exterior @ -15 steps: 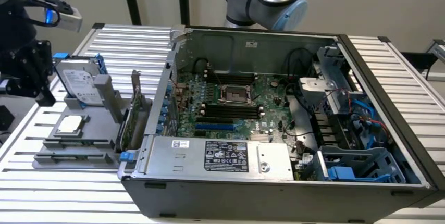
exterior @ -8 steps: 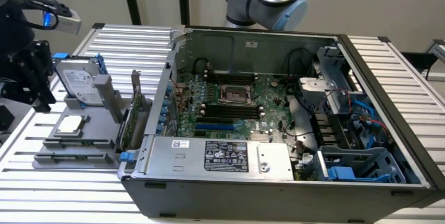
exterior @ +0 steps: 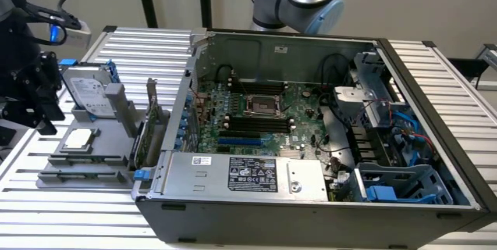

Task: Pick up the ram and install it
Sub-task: 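Pick up the ram and move it above insertion slot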

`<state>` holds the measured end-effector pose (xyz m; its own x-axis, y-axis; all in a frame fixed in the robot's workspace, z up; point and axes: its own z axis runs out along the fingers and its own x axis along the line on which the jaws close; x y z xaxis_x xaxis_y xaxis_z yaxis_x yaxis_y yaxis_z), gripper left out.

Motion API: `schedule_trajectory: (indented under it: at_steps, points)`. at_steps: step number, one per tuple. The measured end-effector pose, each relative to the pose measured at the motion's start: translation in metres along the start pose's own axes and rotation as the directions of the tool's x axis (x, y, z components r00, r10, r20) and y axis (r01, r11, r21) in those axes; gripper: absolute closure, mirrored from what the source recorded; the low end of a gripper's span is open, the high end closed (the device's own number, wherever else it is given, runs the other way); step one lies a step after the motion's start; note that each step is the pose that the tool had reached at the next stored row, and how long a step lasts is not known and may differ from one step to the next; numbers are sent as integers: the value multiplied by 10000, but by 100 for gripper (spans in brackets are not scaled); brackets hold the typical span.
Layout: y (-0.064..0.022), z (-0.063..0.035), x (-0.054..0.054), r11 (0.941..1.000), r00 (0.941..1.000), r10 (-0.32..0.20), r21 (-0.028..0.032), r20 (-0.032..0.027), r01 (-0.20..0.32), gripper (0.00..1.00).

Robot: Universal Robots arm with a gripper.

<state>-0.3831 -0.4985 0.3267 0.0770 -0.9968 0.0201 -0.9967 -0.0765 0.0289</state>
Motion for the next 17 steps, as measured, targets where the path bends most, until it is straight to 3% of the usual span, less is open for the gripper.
schedule_trajectory:
  at_steps: [10,17]
  points:
    - [-1,183,48,9999,9999,138,3,84,-138,64]
    - [-2,311,75,9995,9994,301,3,179,-301,64]
